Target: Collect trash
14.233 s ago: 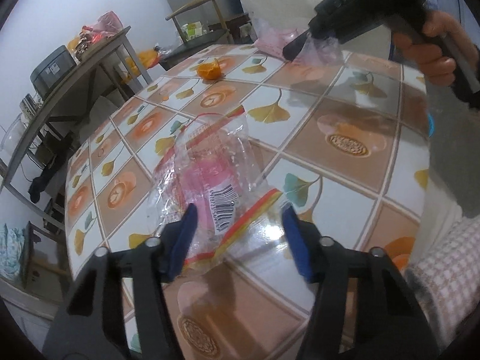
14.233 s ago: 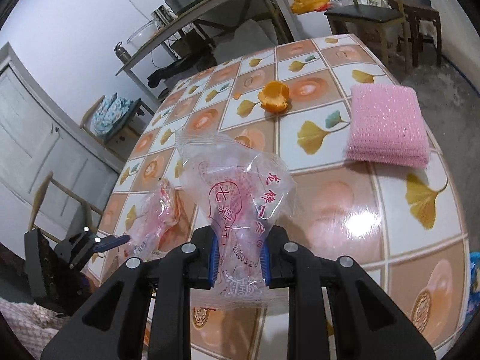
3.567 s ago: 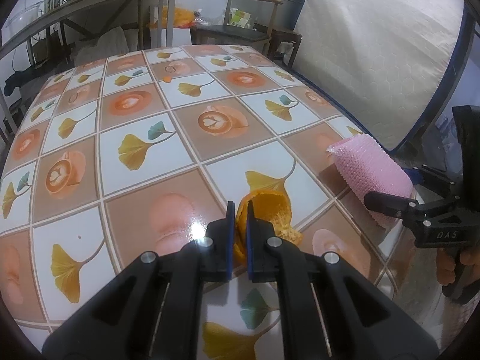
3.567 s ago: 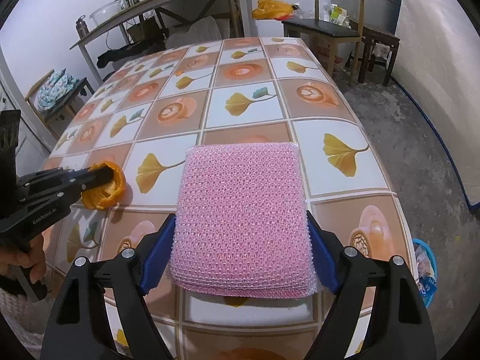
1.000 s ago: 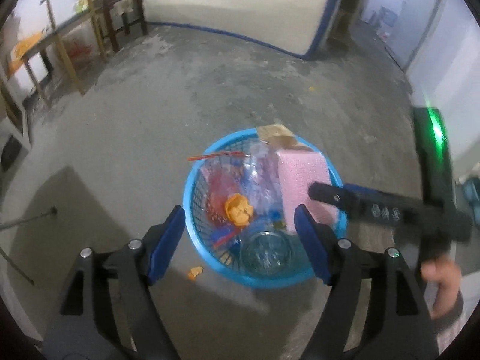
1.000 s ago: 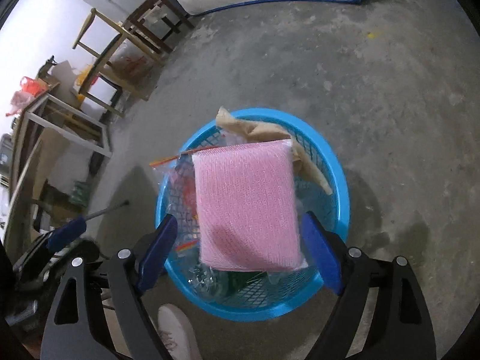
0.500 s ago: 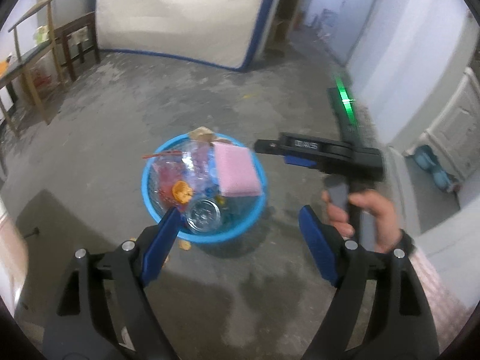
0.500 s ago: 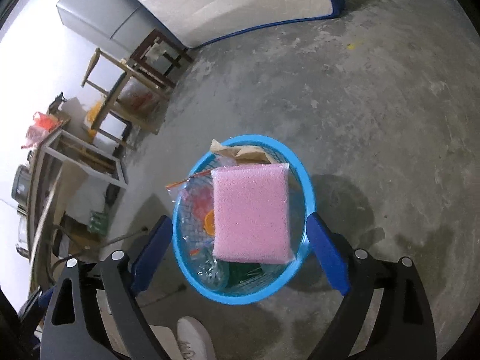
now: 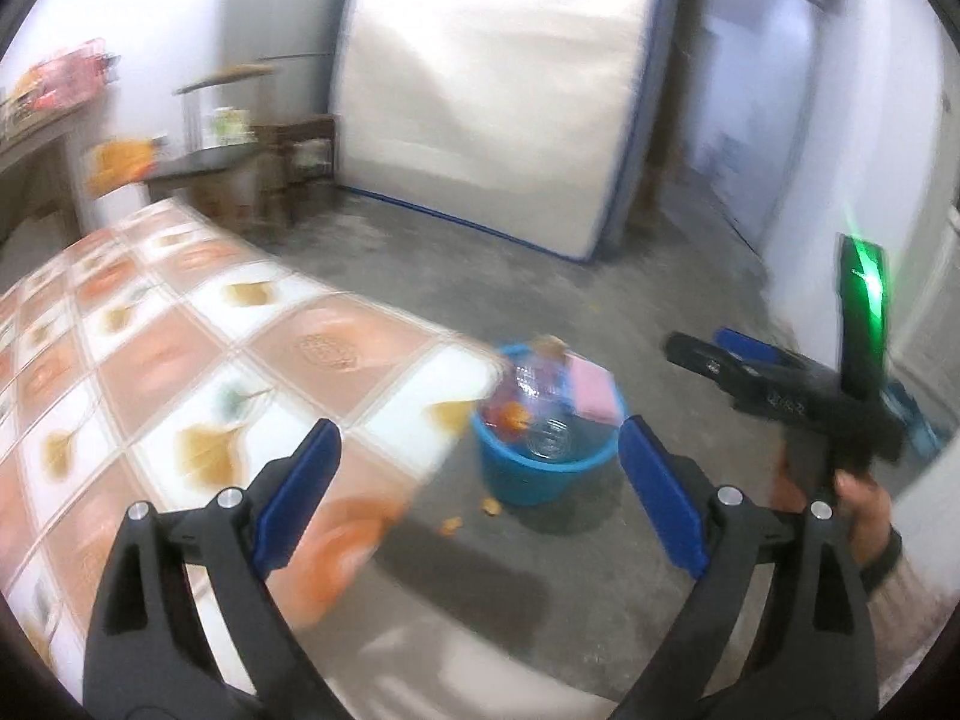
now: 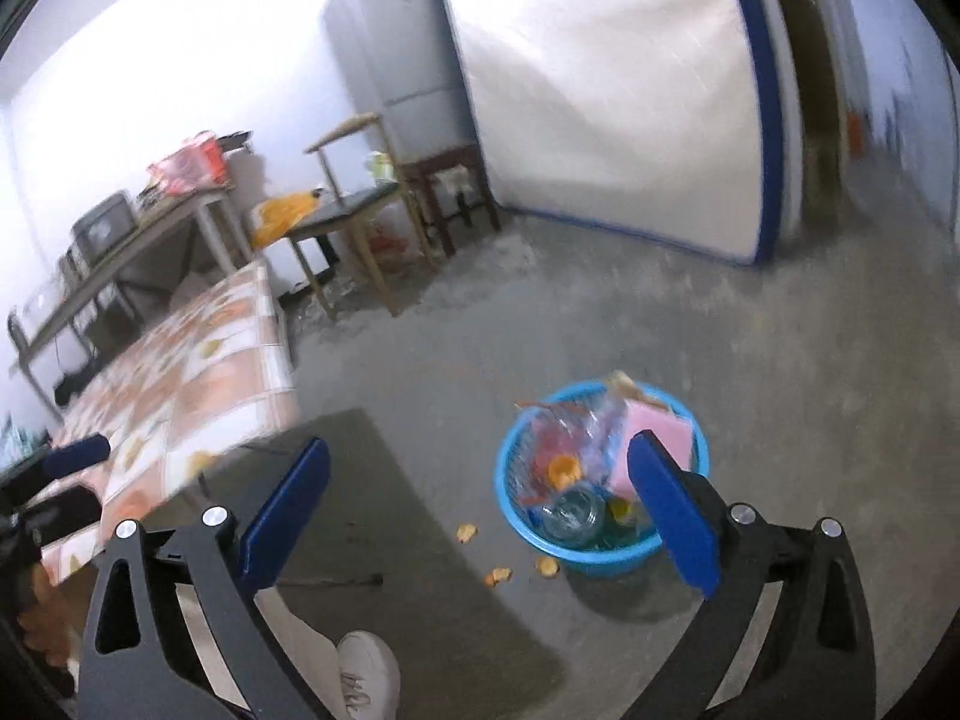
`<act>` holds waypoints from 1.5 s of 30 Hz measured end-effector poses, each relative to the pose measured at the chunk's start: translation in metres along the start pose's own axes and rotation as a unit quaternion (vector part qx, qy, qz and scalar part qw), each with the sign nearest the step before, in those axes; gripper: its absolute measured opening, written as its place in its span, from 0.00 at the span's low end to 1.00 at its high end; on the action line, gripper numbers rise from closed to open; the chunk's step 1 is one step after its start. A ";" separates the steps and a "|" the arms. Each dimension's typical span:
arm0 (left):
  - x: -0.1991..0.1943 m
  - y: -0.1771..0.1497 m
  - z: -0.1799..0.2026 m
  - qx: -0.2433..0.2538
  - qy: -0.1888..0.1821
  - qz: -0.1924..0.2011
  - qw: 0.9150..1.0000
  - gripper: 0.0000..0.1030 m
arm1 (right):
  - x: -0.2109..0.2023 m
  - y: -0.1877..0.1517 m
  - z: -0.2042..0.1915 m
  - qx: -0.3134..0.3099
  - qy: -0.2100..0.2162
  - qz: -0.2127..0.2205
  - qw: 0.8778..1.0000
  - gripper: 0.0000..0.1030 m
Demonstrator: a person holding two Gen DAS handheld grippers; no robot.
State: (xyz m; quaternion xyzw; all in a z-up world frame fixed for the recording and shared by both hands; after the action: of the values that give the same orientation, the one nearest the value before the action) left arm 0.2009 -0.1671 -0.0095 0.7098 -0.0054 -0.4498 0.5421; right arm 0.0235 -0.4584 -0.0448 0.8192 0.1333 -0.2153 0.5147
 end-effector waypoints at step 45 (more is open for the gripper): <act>-0.076 -0.076 -0.086 -0.220 0.319 -0.093 0.917 0.92 | -0.023 -0.048 -0.168 -0.145 -0.094 -0.088 0.981 0.94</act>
State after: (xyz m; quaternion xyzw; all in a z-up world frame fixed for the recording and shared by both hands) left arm 0.1748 -0.0327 -0.0197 0.6761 0.3327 -0.2372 0.6131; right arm 0.0187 -0.2860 -0.0074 0.6968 0.1855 -0.3145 0.6173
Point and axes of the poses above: each gripper's, at about its wrist camera, not at the fingertips, and x roughly the way its jaws point, z to its right, y to its top, the point moved 2 cm from there along x, roughly the way its jaws point, and after that the axes turned 14 degrees about y, right-handed, at the moved point
